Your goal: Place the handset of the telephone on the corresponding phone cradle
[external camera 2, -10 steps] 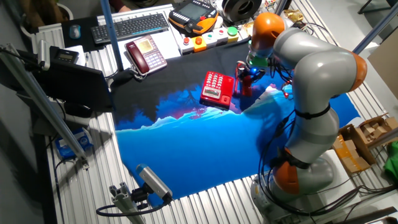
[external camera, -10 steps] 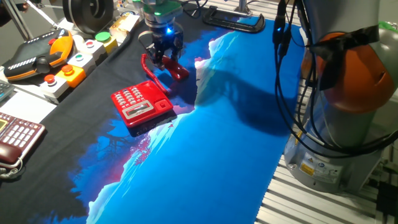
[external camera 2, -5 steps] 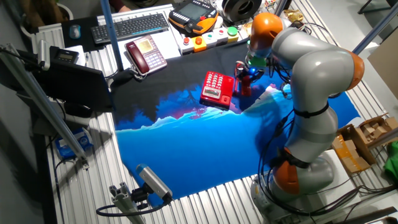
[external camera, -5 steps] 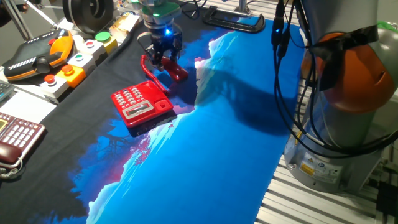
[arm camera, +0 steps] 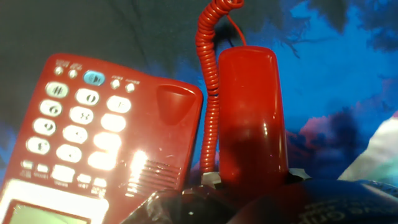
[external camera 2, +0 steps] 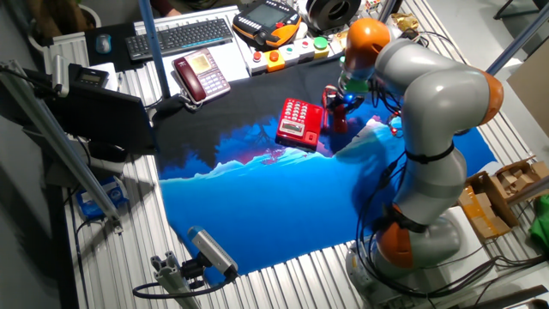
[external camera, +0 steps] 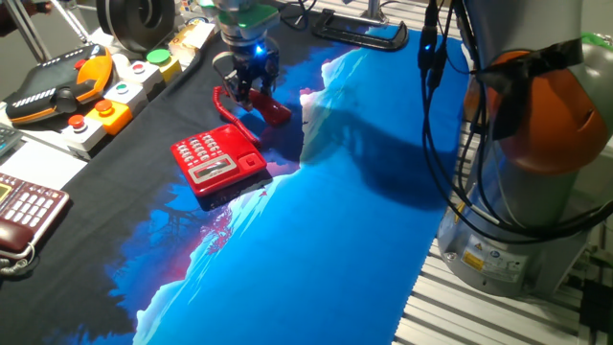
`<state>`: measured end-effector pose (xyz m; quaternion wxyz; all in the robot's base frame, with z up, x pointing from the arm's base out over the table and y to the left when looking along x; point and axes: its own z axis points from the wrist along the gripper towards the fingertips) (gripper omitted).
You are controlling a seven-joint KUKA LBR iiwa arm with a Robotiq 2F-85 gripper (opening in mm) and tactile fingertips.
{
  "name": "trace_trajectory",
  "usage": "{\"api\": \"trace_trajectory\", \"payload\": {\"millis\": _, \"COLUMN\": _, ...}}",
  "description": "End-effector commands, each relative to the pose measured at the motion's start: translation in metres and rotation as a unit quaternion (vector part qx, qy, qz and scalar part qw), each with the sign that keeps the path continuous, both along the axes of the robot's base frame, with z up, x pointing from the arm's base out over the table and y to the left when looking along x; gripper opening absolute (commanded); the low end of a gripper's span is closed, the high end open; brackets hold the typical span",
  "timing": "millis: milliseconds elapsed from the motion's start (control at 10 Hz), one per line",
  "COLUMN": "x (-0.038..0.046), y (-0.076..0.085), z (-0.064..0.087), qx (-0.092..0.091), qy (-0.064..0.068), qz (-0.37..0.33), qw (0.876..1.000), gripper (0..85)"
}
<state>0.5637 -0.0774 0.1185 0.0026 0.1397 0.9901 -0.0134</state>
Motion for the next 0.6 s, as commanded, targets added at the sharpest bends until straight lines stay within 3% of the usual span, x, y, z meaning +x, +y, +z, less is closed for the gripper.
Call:
{"api": "trace_trajectory", "payload": {"millis": 0, "x": -0.0001, "y": 0.0002, "z": 0.0000, "qx": 0.003, "qy": -0.003, "qz": 0.012, "qw": 1.000, "gripper": 0.7}}
{"api": "trace_trajectory", "payload": {"millis": 200, "x": -0.0001, "y": 0.0002, "z": 0.0000, "qx": 0.016, "qy": 0.010, "qz": 0.016, "qw": 1.000, "gripper": 0.7}}
{"api": "trace_trajectory", "payload": {"millis": 500, "x": -0.0029, "y": 0.0055, "z": -0.0001, "qx": 0.014, "qy": 0.026, "qz": -0.001, "qw": 1.000, "gripper": 0.7}}
